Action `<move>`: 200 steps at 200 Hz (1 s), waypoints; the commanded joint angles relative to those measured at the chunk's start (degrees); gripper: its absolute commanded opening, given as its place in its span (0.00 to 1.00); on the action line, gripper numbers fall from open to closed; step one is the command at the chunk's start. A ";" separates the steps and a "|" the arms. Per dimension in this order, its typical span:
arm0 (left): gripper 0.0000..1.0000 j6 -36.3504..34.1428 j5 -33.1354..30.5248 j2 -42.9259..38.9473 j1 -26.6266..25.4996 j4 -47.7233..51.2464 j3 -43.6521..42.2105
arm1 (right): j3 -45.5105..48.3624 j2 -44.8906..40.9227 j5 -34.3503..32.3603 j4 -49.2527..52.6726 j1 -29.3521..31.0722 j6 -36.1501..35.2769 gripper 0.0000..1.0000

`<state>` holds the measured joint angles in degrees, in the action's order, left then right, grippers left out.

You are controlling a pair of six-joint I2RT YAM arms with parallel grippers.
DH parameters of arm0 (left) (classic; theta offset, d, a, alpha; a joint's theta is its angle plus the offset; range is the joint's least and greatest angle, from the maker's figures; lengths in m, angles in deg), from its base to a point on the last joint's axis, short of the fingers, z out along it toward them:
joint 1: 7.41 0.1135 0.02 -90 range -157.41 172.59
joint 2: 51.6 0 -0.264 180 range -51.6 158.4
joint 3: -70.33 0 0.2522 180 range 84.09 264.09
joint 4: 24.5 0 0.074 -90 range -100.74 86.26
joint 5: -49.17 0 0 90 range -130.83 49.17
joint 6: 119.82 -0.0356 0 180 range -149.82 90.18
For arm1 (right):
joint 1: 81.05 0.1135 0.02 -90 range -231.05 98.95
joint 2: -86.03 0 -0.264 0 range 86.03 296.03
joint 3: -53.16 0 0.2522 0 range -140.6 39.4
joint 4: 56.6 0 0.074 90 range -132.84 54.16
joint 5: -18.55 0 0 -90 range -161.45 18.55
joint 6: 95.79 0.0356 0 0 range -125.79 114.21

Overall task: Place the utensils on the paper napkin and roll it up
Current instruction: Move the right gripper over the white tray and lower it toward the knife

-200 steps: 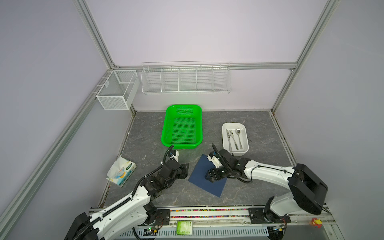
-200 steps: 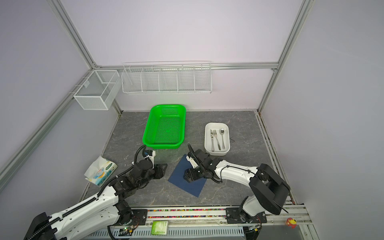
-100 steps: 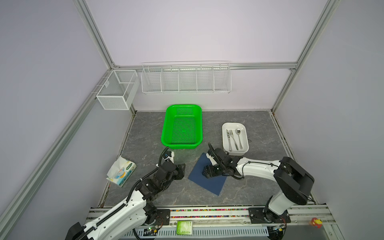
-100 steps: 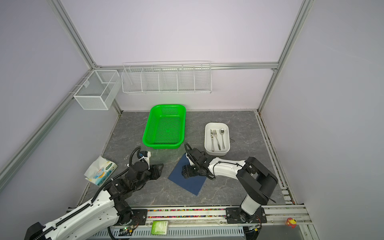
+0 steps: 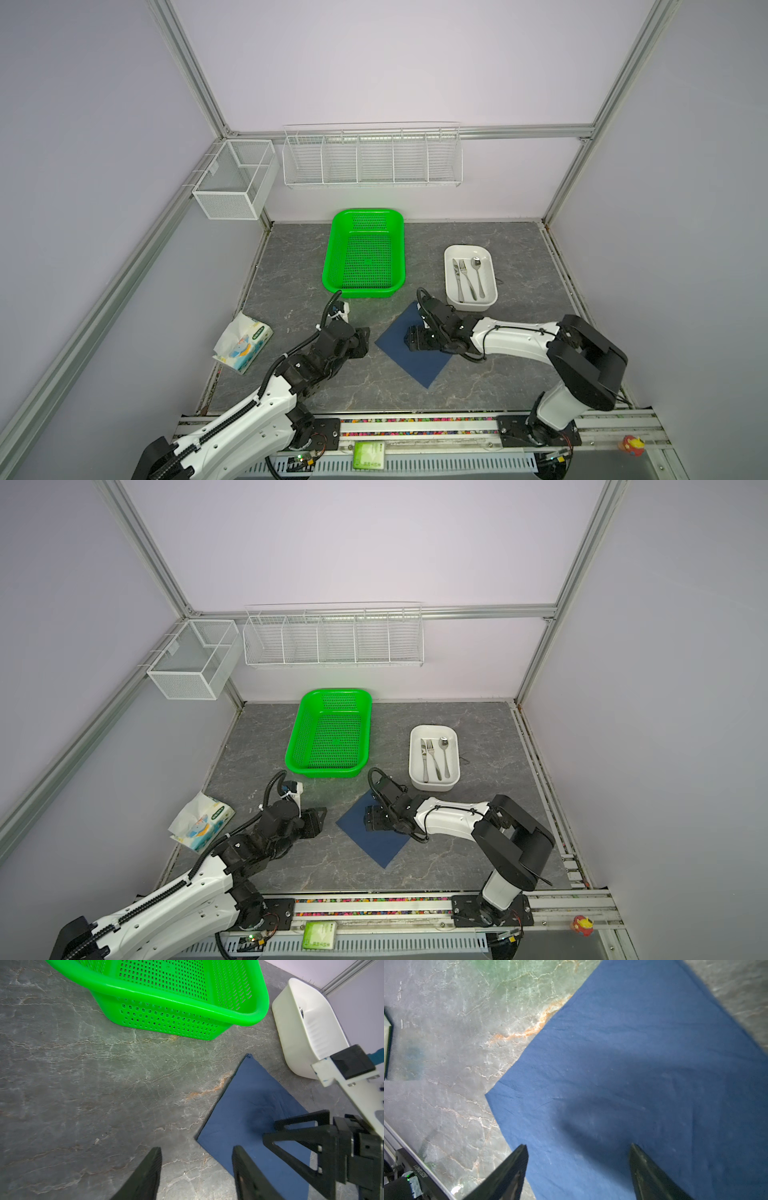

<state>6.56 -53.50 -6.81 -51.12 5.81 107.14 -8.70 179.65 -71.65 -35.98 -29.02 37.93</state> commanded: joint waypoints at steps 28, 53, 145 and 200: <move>0.63 -1.59 -1.51 -0.68 0.63 0.27 3.32 | -6.92 -12.00 -6.71 9.93 -1.24 -7.74 0.80; 0.75 -2.58 -1.03 0.60 0.81 0.15 4.91 | -11.39 -14.11 -11.53 19.66 -9.51 -10.62 0.75; 0.99 -4.75 1.74 1.82 1.08 3.53 9.62 | -36.47 11.00 -11.11 38.36 -27.35 -23.22 0.54; 0.99 -5.61 3.12 1.79 1.25 5.62 10.74 | -44.04 20.91 -10.20 43.45 -27.60 -27.38 0.52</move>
<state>2.39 -51.47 -5.28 -50.16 8.61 115.18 -49.35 197.92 -82.12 2.18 -56.32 13.80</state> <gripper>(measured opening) 0.993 0.520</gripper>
